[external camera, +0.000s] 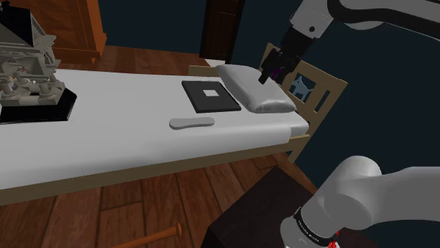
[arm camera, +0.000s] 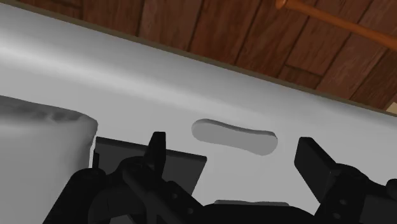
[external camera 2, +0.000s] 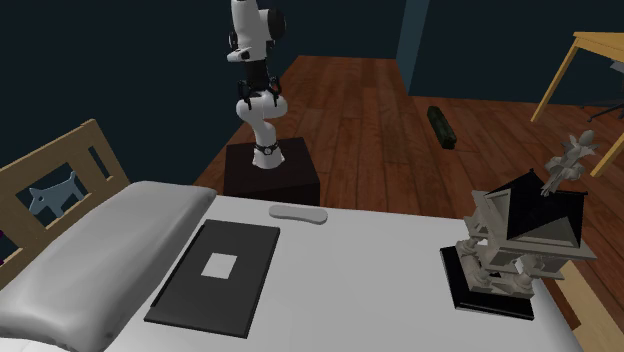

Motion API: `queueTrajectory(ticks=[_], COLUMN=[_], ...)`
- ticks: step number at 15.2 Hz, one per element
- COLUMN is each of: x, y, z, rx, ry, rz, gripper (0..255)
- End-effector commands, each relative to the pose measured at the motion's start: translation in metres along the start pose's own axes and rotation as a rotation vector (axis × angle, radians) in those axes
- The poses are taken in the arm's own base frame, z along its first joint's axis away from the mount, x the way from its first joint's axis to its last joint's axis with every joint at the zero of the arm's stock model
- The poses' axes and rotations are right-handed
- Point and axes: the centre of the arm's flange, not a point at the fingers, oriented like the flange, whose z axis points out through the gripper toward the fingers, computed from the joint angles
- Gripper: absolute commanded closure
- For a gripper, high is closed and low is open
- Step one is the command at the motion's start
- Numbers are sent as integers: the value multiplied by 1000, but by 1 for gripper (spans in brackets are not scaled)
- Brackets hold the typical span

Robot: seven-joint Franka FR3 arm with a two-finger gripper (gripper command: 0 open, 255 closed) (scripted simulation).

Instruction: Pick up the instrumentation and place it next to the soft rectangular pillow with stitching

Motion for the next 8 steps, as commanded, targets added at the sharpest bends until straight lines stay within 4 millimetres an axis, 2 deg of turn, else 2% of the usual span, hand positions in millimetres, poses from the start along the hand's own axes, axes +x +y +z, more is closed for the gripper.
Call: queueTrajectory(ticks=[1,8], x=[0,66], y=[0,9], z=[0,72], rx=[0,18], ry=[0,-53], rz=[0,-294], gripper=[0,0])
